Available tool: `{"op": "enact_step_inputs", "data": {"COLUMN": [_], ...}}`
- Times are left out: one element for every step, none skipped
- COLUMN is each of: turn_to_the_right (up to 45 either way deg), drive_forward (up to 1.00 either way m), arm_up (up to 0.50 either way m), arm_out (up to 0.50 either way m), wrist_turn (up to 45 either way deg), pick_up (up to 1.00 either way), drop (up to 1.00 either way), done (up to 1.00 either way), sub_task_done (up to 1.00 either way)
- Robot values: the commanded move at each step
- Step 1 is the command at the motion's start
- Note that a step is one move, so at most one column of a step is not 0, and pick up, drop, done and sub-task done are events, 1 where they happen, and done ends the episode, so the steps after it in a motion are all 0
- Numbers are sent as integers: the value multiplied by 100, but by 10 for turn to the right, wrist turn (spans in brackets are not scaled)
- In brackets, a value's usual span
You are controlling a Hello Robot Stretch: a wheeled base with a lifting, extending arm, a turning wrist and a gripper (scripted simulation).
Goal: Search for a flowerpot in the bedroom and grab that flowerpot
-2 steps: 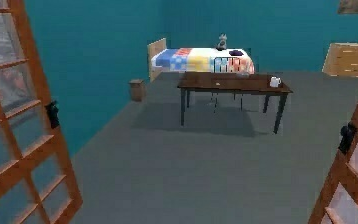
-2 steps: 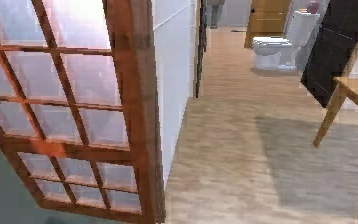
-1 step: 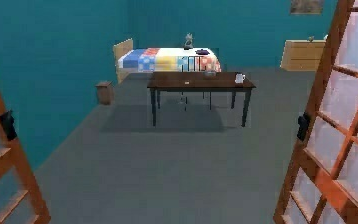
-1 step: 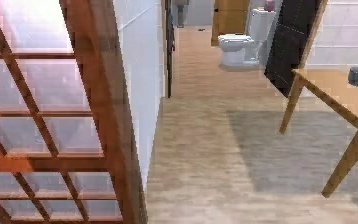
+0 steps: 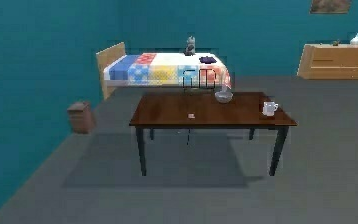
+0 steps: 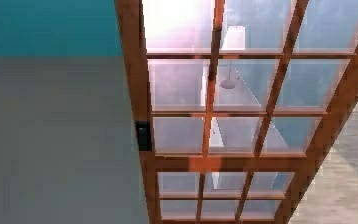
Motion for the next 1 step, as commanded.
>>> {"op": "enact_step_inputs", "data": {"turn_to_the_right": [0], "drive_forward": [50], "arm_up": [0], "arm_out": [0], "wrist_turn": [0], "pick_up": [0], "drop": [0], "done": [0], "sub_task_done": [0]}}
